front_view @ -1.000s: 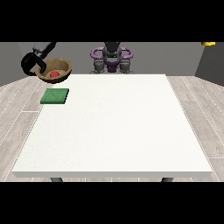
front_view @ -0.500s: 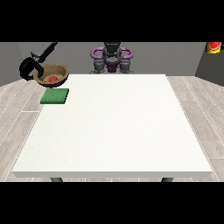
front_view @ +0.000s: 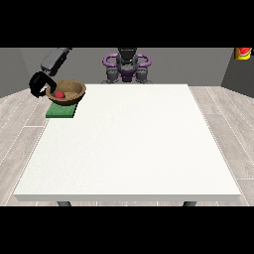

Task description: Pick the cup and pour the ball into the bowl, then pick the bowl and place it on the pad

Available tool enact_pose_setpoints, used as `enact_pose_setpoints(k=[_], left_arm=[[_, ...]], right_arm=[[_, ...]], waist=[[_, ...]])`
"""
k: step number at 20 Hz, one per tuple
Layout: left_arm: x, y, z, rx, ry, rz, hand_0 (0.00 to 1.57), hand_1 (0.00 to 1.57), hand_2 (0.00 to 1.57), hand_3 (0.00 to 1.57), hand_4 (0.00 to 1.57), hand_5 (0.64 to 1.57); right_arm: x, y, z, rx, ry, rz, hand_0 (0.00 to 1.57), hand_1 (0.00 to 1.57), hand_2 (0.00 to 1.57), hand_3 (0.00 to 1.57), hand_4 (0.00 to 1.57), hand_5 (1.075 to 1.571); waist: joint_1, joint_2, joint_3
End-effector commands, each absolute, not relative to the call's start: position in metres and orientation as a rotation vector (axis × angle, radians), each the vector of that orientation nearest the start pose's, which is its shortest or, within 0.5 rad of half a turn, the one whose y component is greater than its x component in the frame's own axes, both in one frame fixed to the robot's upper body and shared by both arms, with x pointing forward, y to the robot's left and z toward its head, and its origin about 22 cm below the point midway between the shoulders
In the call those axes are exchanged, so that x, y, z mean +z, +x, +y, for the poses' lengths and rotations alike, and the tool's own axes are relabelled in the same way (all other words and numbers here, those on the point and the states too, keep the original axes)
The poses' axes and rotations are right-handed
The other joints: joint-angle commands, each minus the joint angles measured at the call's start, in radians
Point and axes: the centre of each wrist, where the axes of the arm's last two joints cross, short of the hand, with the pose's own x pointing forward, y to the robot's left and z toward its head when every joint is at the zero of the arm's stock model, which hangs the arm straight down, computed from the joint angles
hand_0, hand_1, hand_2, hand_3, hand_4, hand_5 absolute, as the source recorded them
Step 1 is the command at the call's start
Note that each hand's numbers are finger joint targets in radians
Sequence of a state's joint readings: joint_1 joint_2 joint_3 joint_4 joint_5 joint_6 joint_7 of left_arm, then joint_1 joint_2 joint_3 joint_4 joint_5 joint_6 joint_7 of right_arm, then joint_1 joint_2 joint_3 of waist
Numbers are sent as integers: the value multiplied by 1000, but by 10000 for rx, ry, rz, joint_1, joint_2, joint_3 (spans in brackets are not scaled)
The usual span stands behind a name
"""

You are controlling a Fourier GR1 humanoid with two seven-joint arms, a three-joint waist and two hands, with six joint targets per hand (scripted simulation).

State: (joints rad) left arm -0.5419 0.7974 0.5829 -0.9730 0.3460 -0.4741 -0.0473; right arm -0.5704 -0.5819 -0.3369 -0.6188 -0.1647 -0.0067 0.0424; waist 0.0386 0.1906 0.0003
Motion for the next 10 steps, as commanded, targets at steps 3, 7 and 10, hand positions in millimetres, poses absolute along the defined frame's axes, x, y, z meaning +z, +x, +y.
enact_pose_setpoints(k=[3,7,10], left_arm=[[228,296,516,-297,2213,-19060,0,0,0,0,1190,1562],[209,295,511,-344,2032,-19197,0,0,0,0,1195,1561],[202,299,507,-219,2171,-19298,0,0,0,0,1195,1561]], right_arm=[[43,332,-460,-3746,-4635,-12073,1571,1571,1571,1011,527,1568],[64,321,-489,-3881,-5717,-12590,1571,1571,1571,977,0,1554],[61,331,-476,-4180,-5553,-12863,1508,1508,1412,824,0,1552]], waist=[[217,70,4],[337,169,5],[201,439,2]])
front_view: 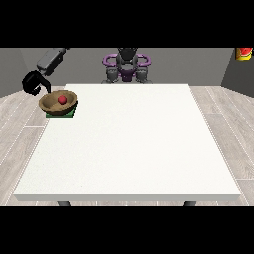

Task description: Pick the cup and pour the ball into the bowl, then pick the bowl and place it on the pad

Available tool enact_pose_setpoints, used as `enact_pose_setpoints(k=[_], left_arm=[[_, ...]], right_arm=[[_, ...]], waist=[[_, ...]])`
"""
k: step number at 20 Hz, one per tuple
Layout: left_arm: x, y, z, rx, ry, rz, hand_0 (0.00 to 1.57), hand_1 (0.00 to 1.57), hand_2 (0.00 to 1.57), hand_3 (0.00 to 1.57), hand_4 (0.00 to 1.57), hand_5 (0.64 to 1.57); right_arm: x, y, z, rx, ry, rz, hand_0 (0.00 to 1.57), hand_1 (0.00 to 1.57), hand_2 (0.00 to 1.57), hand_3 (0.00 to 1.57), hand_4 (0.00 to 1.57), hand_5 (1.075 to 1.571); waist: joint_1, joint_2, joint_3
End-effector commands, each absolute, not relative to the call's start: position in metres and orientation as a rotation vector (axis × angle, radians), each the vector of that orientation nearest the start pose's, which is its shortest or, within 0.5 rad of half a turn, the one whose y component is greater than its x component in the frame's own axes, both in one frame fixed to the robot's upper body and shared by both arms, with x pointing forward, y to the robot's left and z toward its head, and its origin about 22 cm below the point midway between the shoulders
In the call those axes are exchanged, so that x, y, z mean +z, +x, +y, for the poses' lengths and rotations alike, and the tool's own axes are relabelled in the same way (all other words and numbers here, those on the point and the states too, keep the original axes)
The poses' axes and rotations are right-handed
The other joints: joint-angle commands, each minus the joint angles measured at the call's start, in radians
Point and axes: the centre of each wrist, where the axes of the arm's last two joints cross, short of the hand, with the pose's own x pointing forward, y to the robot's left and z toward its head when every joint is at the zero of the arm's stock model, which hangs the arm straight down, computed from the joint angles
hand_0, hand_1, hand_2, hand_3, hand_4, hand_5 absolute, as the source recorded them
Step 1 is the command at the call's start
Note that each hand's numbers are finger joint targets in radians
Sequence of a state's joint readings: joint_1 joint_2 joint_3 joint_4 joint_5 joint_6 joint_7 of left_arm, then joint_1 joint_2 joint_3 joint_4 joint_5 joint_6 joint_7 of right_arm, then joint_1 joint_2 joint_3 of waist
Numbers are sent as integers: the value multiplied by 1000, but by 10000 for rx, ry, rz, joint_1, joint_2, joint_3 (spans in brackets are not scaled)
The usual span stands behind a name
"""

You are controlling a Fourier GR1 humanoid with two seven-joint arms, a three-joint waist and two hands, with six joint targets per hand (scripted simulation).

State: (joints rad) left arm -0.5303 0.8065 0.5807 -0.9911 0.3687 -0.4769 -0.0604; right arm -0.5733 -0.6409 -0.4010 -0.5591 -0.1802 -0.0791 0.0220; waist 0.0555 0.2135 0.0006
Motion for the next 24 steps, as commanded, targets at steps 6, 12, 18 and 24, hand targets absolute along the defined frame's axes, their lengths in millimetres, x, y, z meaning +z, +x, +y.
enact_pose_setpoints(k=[6,12,18,24], left_arm=[[219,293,513,-613,2182,-20075,0,0,0,0,1187,1564],[230,284,537,-225,2250,-20086,0,0,0,0,1193,1567],[220,294,516,-779,1923,-19698,0,0,0,0,1206,1569],[158,301,497,-345,2104,-18019,0,0,0,0,1190,1569]], right_arm=[[59,345,-461,-5321,-5012,-13675,1451,1451,1383,753,0,1540],[83,350,-465,-4367,-5636,-13988,931,931,1103,1043,162,1509],[57,352,-448,-2832,-5471,-12977,0,0,0,0,0,1407],[94,358,-461,-1941,-5528,-12059,0,0,0,0,200,1375]], waist=[[612,1041,10],[246,1125,-4],[538,522,1],[28,-1356,-25]])
